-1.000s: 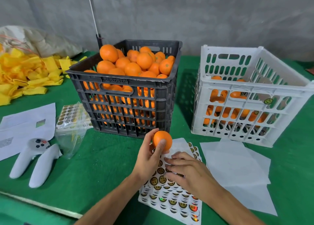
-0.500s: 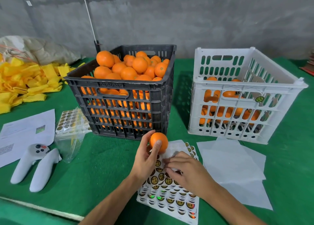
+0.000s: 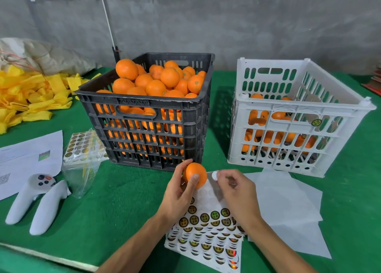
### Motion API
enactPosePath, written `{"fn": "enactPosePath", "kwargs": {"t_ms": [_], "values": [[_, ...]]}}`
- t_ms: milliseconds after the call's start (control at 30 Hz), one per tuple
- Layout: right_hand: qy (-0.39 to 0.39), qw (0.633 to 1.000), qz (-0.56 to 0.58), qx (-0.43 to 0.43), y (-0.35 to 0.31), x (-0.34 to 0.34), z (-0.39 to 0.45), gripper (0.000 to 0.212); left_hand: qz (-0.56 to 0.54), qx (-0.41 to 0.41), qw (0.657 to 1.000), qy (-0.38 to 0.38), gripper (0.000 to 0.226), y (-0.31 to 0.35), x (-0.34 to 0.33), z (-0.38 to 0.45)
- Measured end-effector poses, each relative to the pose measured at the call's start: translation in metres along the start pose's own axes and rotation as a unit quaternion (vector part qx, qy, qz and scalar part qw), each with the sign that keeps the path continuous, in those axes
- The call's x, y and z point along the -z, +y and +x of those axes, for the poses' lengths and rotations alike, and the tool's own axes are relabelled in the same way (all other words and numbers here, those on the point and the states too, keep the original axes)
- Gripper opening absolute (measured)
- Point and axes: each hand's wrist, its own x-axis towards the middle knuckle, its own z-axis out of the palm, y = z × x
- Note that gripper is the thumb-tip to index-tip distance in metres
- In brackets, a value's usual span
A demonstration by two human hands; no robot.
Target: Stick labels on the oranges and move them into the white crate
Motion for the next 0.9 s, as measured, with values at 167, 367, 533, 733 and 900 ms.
{"fn": "enactPosePath", "kwargs": {"t_ms": [167,367,533,733,900], "values": [[0.039,0.971,-0.192,0.136,-0.014,-0.012,0.006,0.011,0.010,-0.008,0.999,-0.030,0.056,0.001,-0.002,0.002],[-0.070,0.963,-0.148,0.215,-0.020,0.001,0.003,0.032,-0.022,-0.021,0.999,-0.019,0.040,0.023,-0.001,0.014],[0.026,0.899,-0.296,0.322,-0.038,0.021,0.008,0.070,-0.074,-0.053,0.994,-0.061,0.049,0.077,-0.029,0.029],[0.224,0.840,-0.309,0.386,-0.090,0.084,0.066,0.060,-0.079,-0.117,0.983,-0.121,0.071,0.172,-0.091,0.076],[0.199,0.858,-0.371,0.293,-0.131,0.124,0.111,0.069,0.011,-0.155,0.983,-0.094,0.057,0.228,-0.132,0.134]]}}
